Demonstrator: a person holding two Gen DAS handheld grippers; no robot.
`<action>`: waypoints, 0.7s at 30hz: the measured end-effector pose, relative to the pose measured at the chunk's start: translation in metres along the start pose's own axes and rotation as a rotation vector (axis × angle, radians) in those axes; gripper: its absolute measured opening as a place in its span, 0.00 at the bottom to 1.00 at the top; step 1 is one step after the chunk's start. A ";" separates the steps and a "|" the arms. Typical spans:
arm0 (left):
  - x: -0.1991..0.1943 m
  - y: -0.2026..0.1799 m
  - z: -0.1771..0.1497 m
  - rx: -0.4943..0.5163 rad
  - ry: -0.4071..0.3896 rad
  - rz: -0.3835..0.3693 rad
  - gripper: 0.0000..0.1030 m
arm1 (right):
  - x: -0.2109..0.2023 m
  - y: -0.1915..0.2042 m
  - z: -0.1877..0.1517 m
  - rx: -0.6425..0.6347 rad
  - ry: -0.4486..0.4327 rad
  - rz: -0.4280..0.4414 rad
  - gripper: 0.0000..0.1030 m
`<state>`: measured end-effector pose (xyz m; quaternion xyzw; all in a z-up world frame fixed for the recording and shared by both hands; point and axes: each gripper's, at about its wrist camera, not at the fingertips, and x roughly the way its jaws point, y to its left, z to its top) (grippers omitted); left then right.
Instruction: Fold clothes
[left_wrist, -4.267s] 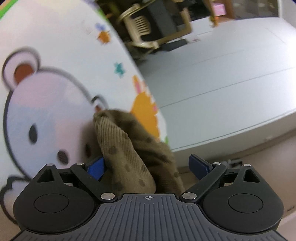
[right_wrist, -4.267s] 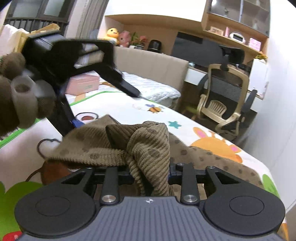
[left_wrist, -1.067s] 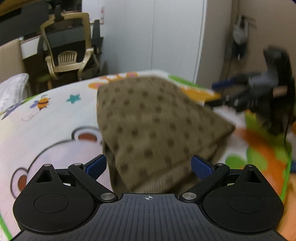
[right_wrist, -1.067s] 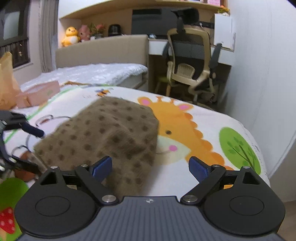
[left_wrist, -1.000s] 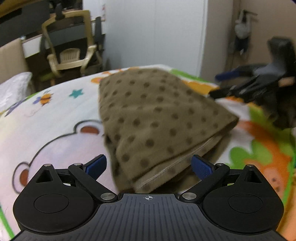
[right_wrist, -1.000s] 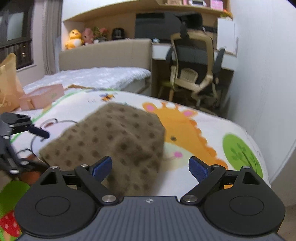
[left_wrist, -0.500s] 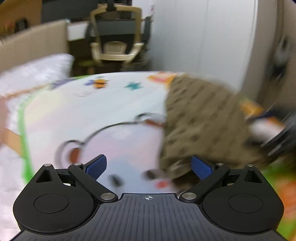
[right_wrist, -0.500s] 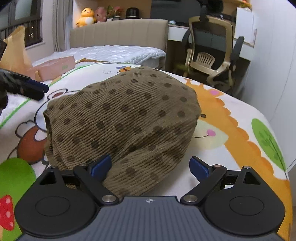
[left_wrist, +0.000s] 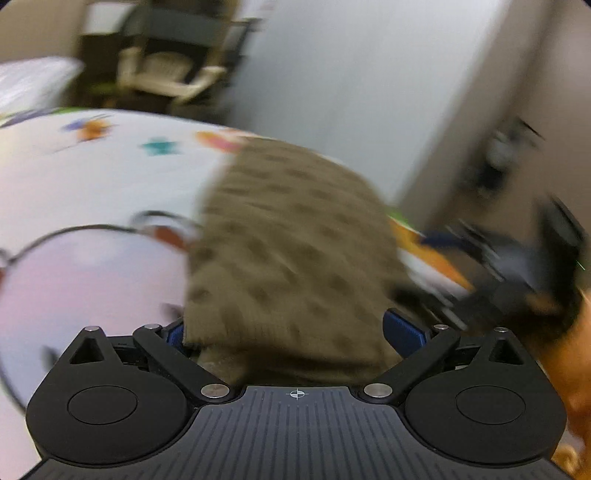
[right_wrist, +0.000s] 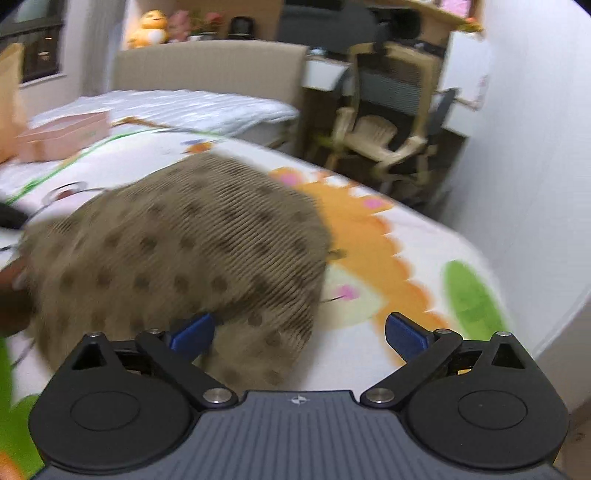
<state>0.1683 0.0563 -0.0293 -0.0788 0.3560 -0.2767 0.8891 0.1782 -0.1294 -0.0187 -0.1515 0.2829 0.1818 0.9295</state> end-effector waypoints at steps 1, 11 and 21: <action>0.001 -0.011 -0.004 0.021 0.018 -0.035 0.98 | -0.002 -0.005 0.002 0.010 -0.010 -0.018 0.96; -0.039 -0.031 0.017 0.022 -0.090 -0.191 0.98 | -0.032 -0.009 -0.002 0.155 -0.099 0.132 1.00; 0.025 0.016 0.083 -0.187 -0.159 -0.131 0.98 | -0.007 0.088 -0.016 -0.022 -0.035 0.245 1.00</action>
